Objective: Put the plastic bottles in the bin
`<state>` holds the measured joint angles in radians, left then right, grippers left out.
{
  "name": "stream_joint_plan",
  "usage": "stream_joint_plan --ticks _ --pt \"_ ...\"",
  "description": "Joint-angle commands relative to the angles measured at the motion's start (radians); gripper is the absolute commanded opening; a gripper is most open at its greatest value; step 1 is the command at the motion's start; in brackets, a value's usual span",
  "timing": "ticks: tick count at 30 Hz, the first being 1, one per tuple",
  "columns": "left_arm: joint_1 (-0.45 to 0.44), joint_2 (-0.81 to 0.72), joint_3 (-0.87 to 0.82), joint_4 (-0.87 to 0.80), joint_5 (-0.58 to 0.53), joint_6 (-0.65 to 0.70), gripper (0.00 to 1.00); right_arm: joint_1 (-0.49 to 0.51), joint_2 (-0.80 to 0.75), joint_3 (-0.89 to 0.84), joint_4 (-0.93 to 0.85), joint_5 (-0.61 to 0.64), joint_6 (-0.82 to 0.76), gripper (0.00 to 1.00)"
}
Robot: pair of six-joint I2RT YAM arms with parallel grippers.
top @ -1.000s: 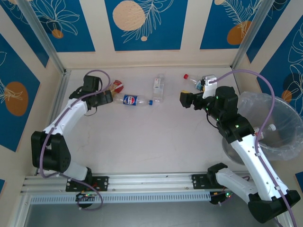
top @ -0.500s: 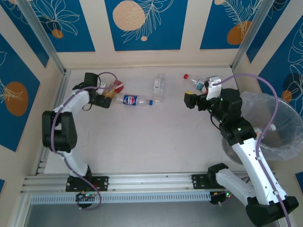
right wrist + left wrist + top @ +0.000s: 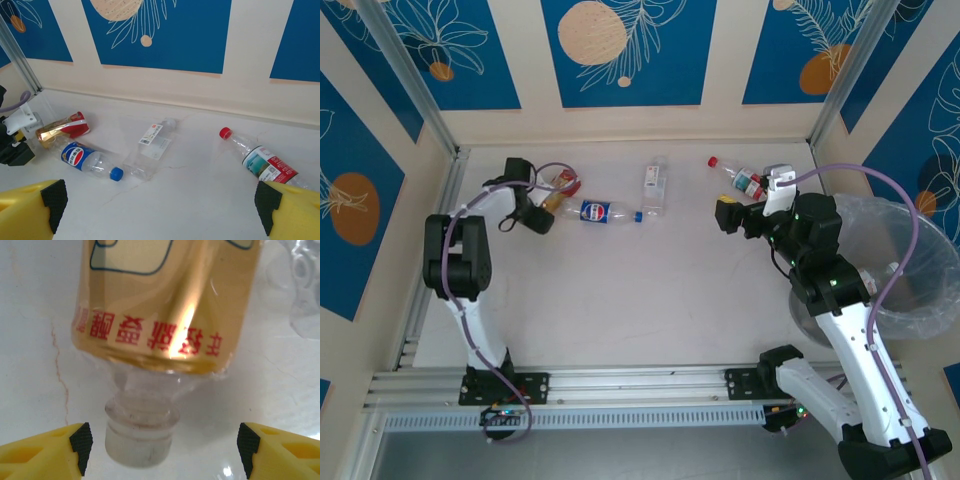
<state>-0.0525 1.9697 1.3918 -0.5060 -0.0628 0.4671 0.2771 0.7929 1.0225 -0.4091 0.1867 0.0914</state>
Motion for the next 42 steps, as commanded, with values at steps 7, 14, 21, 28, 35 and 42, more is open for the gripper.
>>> stream_joint_plan --ticks 7,14,21,28,35,42 --pt "0.019 0.101 0.117 -0.028 0.009 0.078 0.71 -0.004 -0.012 0.018 -0.036 0.014 -0.029 1.0" --pt "0.019 0.121 0.124 -0.034 0.039 0.075 0.58 -0.006 -0.015 0.033 -0.058 0.049 -0.027 1.0" --pt "0.018 0.084 0.13 -0.074 0.092 0.028 0.45 -0.008 -0.014 0.058 -0.067 0.052 -0.036 1.0" --pt "0.01 -0.009 0.03 -0.022 0.085 -0.059 0.32 -0.013 -0.008 0.029 -0.041 0.032 -0.036 1.0" --pt "-0.005 -0.046 -0.055 0.015 0.018 -0.161 0.17 -0.017 0.01 0.01 -0.03 -0.012 -0.019 1.0" --pt "-0.058 -0.132 -0.159 0.074 -0.123 -0.386 0.01 -0.019 0.067 -0.026 0.003 -0.083 0.057 1.0"
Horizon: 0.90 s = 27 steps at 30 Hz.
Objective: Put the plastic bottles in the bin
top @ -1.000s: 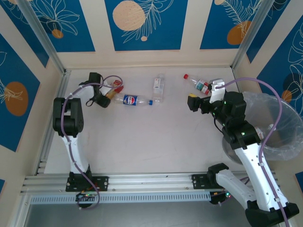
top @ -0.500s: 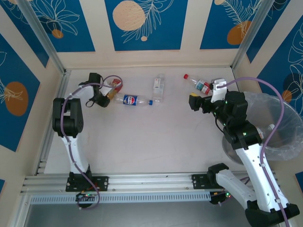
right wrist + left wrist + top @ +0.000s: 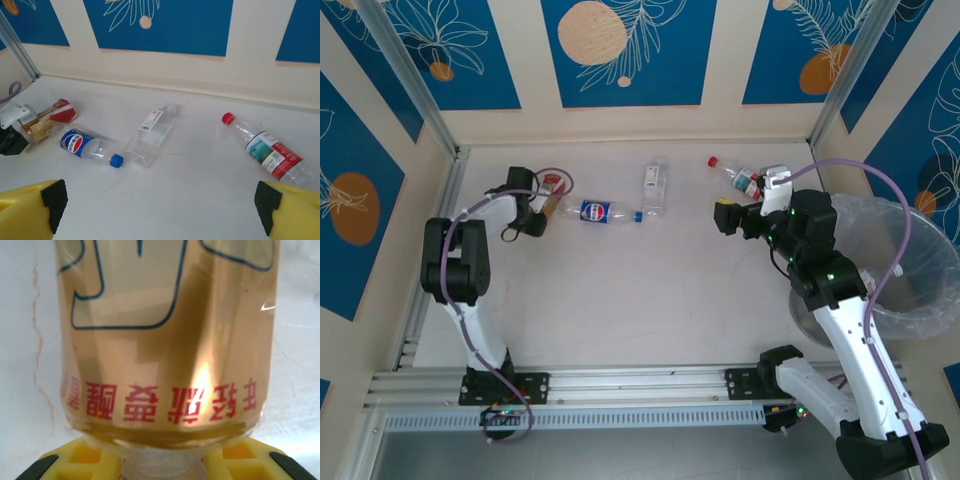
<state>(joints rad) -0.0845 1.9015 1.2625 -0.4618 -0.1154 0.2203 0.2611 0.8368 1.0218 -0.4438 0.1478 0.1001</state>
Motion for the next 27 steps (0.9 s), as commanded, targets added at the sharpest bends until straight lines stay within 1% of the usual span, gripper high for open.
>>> stream_joint_plan --ticks 1,2,5,10,16,21,27 --pt "-0.03 -0.071 -0.04 0.032 -0.1 -0.182 0.0 -0.004 0.029 -0.033 0.049 -0.038 0.064 1.0" --pt "-0.033 -0.075 -0.044 0.028 -0.131 -0.223 0.0 -0.004 0.037 -0.045 0.069 -0.032 0.086 1.0" --pt "-0.039 -0.096 -0.062 0.016 -0.165 -0.316 0.0 -0.008 0.054 -0.068 0.117 -0.04 0.135 0.99" --pt "-0.058 -0.157 -0.122 0.018 -0.168 -0.392 0.0 -0.014 0.087 -0.071 0.134 -0.061 0.187 0.99" --pt "-0.093 -0.281 -0.223 0.006 -0.144 -0.501 0.0 -0.014 0.123 -0.055 0.128 -0.108 0.217 0.99" --pt "-0.16 -0.396 -0.359 0.016 -0.176 -0.57 0.0 -0.013 0.132 -0.067 0.141 -0.131 0.266 0.99" --pt "-0.293 -0.546 -0.483 0.074 -0.201 -0.636 0.0 -0.008 0.157 -0.09 0.191 -0.208 0.353 1.0"
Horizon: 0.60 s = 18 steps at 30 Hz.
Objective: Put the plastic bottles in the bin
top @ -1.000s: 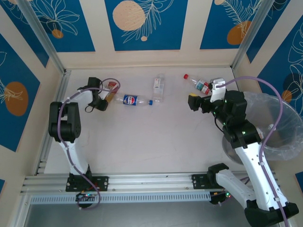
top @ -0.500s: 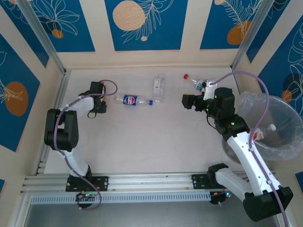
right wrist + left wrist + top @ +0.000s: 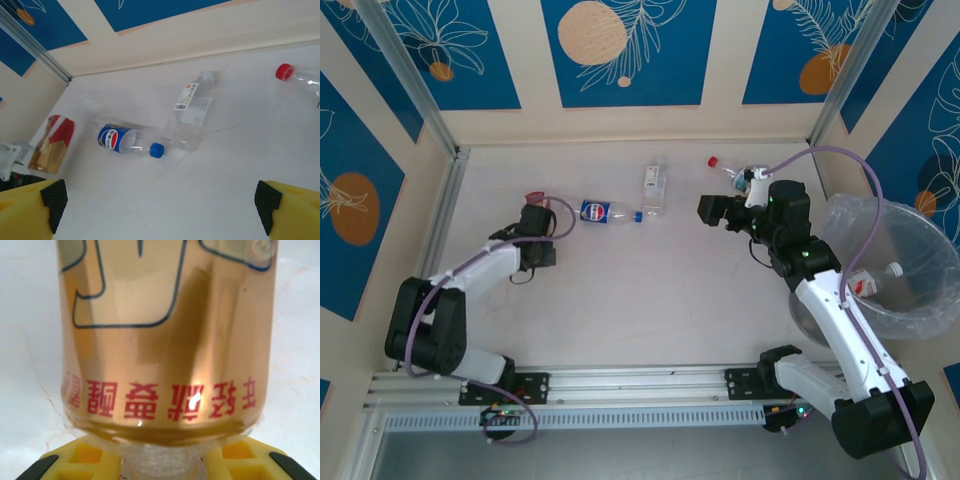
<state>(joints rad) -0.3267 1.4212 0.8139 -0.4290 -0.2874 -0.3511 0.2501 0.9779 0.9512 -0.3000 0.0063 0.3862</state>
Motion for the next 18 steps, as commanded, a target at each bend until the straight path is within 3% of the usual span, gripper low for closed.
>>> stream_joint_plan --ticks 1,8,14,18 --pt "-0.08 -0.088 -0.048 0.058 -0.033 -0.073 0.0 0.007 0.022 -0.021 0.053 -0.073 0.077 1.0" --pt "-0.231 -0.16 -0.085 0.263 0.071 -0.029 0.0 0.03 0.07 -0.042 0.136 -0.104 0.196 0.99" --pt "-0.356 -0.108 -0.039 0.383 0.147 0.065 0.0 0.058 0.143 -0.037 0.208 -0.237 0.294 1.0" --pt "-0.4 -0.058 -0.017 0.462 0.241 0.092 0.0 0.09 0.187 -0.019 0.231 -0.262 0.317 1.0"
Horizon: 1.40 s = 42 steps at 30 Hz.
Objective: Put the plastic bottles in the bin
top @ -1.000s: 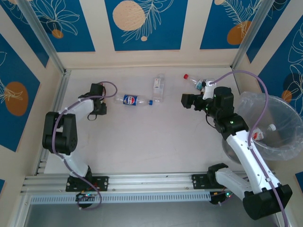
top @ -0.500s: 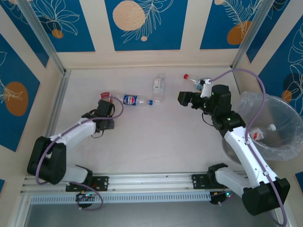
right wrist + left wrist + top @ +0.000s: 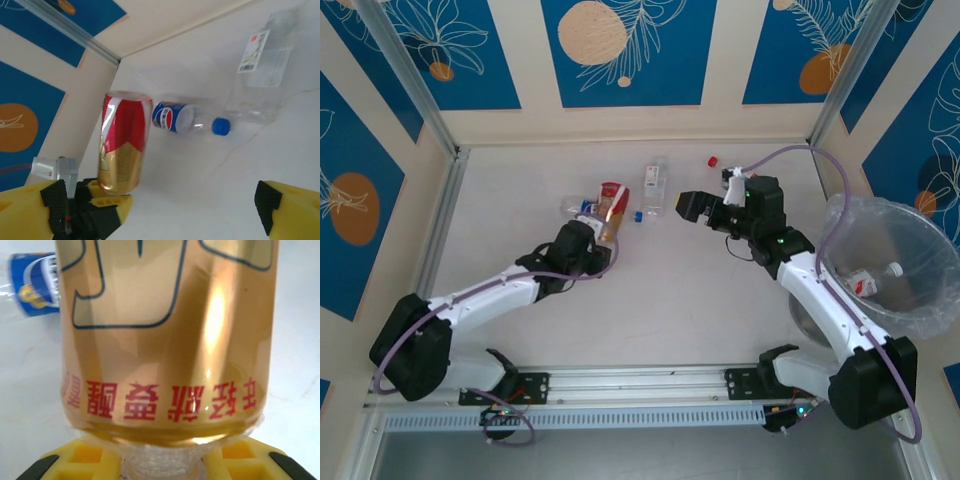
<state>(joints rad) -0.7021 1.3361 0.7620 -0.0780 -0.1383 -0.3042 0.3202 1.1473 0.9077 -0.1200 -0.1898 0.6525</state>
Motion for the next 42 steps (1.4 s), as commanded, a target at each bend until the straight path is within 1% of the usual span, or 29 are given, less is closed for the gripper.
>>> stream_joint_plan --ticks 1,5,7,8,11,14,16,19,21,23,25,27,30,33,34,38,40,42 --pt "-0.027 0.04 0.032 0.15 0.142 0.041 0.0 0.025 0.023 0.021 0.065 -0.067 0.054 0.99" --pt "-0.027 0.091 0.04 0.263 0.336 -0.016 0.0 0.032 0.04 0.003 0.126 -0.107 0.051 0.99" --pt "-0.028 0.102 0.042 0.326 0.439 -0.054 0.0 0.03 0.036 -0.012 0.161 -0.138 0.024 0.99" --pt "-0.028 0.102 0.043 0.341 0.472 -0.063 0.0 0.026 0.032 -0.017 0.169 -0.152 0.012 0.99" --pt "-0.027 0.074 0.055 0.347 0.567 -0.079 0.0 -0.002 0.019 -0.02 0.176 -0.221 -0.017 1.0" --pt "-0.025 0.033 0.067 0.341 0.658 -0.086 0.0 -0.019 0.02 -0.005 0.138 -0.248 -0.047 0.99" --pt "-0.022 0.019 0.088 0.335 0.727 -0.102 0.0 -0.024 0.023 -0.003 0.142 -0.288 -0.055 0.99" --pt "-0.018 0.017 0.105 0.359 0.788 -0.152 0.0 -0.025 0.025 -0.003 0.175 -0.332 -0.057 1.0" --pt "-0.007 0.012 0.089 0.43 0.82 -0.204 0.0 -0.026 0.025 -0.004 0.182 -0.327 -0.056 1.0" --pt "0.002 0.01 0.079 0.5 0.853 -0.255 0.0 -0.036 0.026 -0.014 0.231 -0.383 -0.052 1.0" --pt "0.005 0.016 0.097 0.499 0.881 -0.273 0.0 -0.043 0.026 -0.021 0.292 -0.46 -0.039 0.99" --pt "0.005 0.025 0.11 0.504 0.915 -0.288 0.0 -0.043 0.024 -0.019 0.324 -0.497 -0.04 1.0" --pt "0.011 0.032 0.124 0.498 0.942 -0.303 0.0 -0.044 0.017 -0.022 0.375 -0.508 -0.034 0.99" --pt "0.024 0.054 0.127 0.554 0.983 -0.349 0.0 -0.051 0.023 -0.028 0.449 -0.54 -0.008 0.99" --pt "0.029 0.063 0.132 0.563 0.989 -0.362 0.0 -0.052 0.03 -0.022 0.468 -0.559 0.004 0.95" --pt "0.034 0.1 0.15 0.59 1.019 -0.394 0.0 -0.052 0.056 0.003 0.482 -0.587 0.028 0.84" --pt "0.033 0.111 0.158 0.588 1.029 -0.392 0.0 -0.052 0.061 0.011 0.467 -0.572 0.035 0.79" --pt "0.033 0.114 0.161 0.575 1.028 -0.383 0.0 -0.052 0.065 0.022 0.43 -0.541 0.038 0.77"
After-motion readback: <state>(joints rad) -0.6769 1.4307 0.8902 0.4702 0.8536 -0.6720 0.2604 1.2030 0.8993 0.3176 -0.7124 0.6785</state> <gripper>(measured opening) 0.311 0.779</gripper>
